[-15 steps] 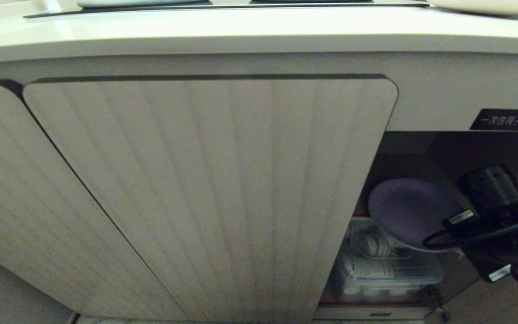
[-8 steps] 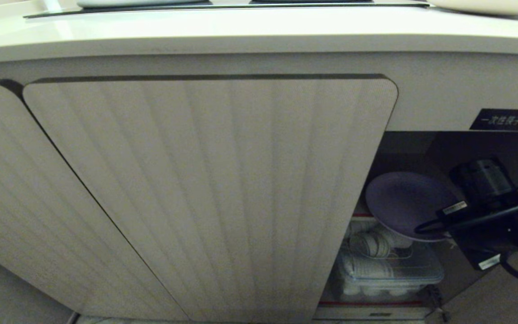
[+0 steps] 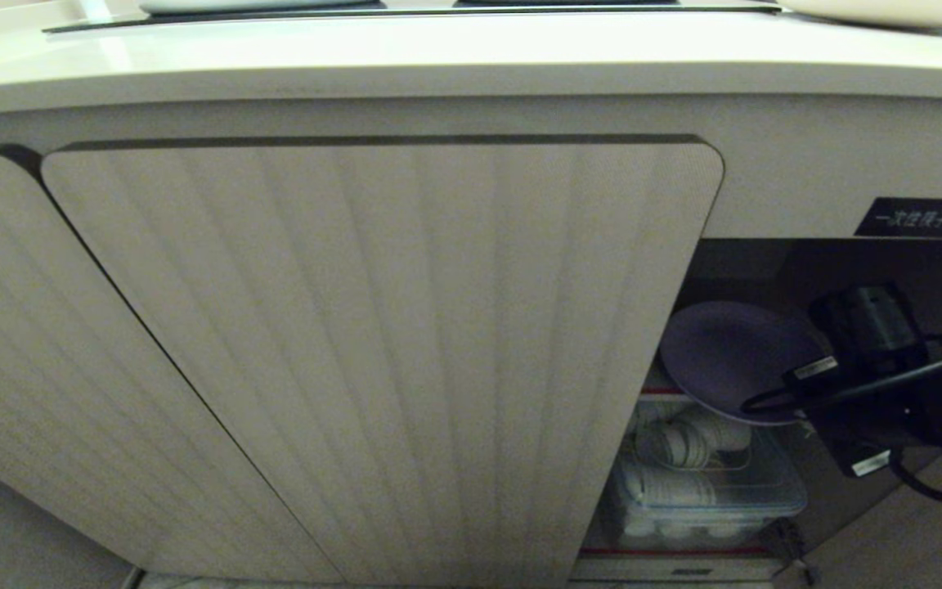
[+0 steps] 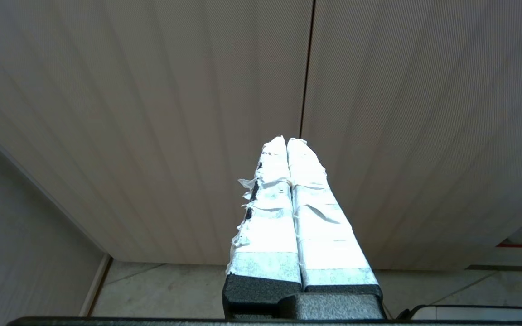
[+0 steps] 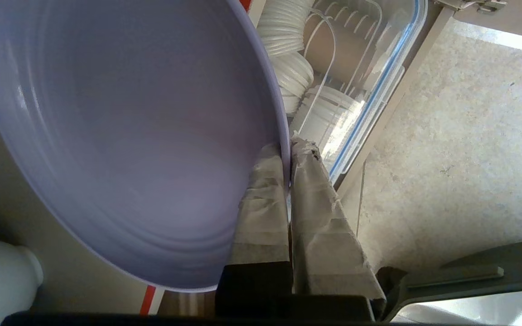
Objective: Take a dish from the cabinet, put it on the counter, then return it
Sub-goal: Put it back into the cabinet
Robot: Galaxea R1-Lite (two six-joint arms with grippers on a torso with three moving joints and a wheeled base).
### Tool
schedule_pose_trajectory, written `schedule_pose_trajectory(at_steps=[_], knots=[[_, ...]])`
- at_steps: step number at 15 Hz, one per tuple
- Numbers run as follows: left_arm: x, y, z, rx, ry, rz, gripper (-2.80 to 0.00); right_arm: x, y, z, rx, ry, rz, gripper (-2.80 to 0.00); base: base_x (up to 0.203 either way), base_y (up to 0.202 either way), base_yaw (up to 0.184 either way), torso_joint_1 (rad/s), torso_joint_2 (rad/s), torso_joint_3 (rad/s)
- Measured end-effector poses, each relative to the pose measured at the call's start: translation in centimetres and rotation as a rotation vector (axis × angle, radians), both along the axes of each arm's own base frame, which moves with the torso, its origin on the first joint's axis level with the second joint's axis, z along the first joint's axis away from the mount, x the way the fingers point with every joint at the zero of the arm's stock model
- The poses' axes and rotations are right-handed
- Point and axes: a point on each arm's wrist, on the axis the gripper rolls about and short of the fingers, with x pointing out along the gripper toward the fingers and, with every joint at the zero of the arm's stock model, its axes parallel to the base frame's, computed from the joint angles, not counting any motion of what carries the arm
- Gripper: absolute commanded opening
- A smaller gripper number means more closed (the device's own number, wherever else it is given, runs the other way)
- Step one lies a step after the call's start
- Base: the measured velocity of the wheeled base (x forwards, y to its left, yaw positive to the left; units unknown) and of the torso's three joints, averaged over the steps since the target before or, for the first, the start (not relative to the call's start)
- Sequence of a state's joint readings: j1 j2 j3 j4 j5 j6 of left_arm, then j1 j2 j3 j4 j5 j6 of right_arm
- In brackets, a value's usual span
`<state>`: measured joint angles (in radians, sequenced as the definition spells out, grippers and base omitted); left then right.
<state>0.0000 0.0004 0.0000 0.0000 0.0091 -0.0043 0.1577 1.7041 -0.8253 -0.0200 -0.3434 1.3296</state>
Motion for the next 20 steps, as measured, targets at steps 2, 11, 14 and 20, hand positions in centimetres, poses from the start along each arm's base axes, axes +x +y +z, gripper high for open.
schedule_pose_trajectory(at_steps=[2, 11, 14, 20], knots=[[0.0, 0.0, 0.0, 0.000, 0.000, 0.000, -2.80, 0.1, 0.0, -0.1, 0.005, 0.002, -0.003, -2.80, 0.000, 0.000, 0.000, 0.000, 0.00, 0.000], [0.0, 0.0, 0.0, 0.000, 0.000, 0.000, -2.80, 0.8, 0.0, -0.1, 0.063, -0.030, -0.034, -2.80, 0.000, 0.000, 0.000, 0.000, 0.00, 0.000], [0.0, 0.0, 0.0, 0.000, 0.000, 0.000, -2.80, 1.1, 0.0, 0.1, 0.065, -0.037, -0.034, -2.80, 0.000, 0.000, 0.000, 0.000, 0.00, 0.000], [0.0, 0.0, 0.0, 0.000, 0.000, 0.000, -2.80, 1.4, 0.1, 0.0, 0.068, -0.036, -0.031, -2.80, 0.000, 0.000, 0.000, 0.000, 0.00, 0.000]])
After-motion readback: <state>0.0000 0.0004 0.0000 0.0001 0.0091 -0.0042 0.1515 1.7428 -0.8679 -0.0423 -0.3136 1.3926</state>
